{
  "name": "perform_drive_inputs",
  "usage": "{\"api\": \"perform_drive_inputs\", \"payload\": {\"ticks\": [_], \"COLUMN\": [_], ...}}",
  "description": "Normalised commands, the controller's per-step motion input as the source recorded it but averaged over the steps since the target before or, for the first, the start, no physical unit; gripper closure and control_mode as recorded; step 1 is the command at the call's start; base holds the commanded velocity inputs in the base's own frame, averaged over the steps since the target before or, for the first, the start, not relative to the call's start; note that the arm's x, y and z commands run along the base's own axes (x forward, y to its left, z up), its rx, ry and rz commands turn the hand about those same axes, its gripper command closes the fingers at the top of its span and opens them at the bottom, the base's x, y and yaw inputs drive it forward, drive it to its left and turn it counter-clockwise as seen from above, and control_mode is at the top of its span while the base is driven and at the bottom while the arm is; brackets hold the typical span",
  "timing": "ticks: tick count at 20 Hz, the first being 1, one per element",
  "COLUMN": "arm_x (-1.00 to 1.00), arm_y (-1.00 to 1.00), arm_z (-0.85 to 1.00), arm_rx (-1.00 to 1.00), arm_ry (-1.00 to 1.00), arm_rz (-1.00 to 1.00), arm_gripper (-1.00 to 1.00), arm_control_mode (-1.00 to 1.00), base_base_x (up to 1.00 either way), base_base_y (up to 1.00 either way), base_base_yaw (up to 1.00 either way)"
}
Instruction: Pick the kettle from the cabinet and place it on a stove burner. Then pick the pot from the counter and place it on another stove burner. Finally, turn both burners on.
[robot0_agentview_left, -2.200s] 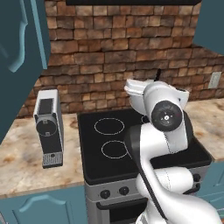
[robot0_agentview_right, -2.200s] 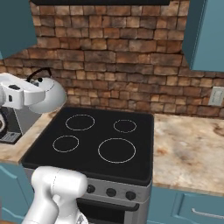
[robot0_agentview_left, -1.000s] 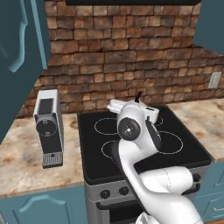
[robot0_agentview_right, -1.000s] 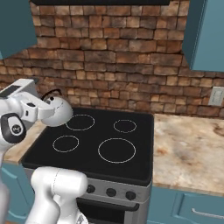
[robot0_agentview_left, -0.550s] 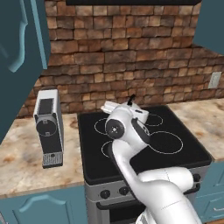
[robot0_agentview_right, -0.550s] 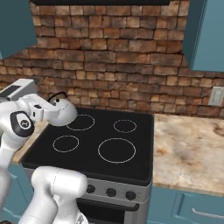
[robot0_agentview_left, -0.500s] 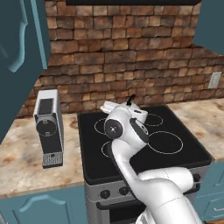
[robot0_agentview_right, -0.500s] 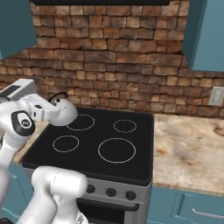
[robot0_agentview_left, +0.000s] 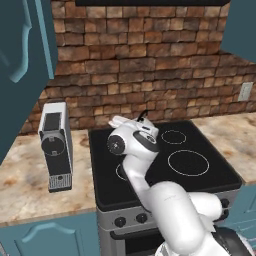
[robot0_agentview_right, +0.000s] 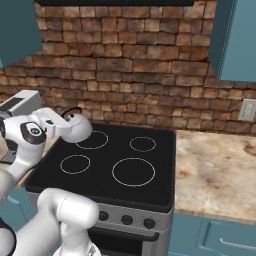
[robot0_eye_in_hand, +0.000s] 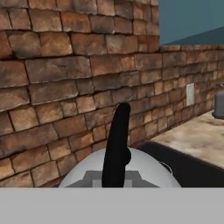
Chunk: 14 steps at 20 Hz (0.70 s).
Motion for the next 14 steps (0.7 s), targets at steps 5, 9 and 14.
{"api": "perform_drive_inputs", "payload": {"ticks": [5,9,14], "arm_x": [0.42,0.15,0.32], "arm_y": [0.1,0.0,0.0], "arm_z": [-0.23,-0.2,-0.28], "arm_rx": [0.01,0.0,0.0], "arm_ry": [0.0,0.02,0.0], "arm_rz": [-0.08,0.0,0.0], "arm_gripper": [1.0,1.0,1.0], "arm_control_mode": [-1.0,-1.0,-1.0], "base_base_x": [0.0,0.0,0.0], "base_base_y": [0.0,0.0,0.0], "base_base_yaw": [0.0,0.0,0.0]}}
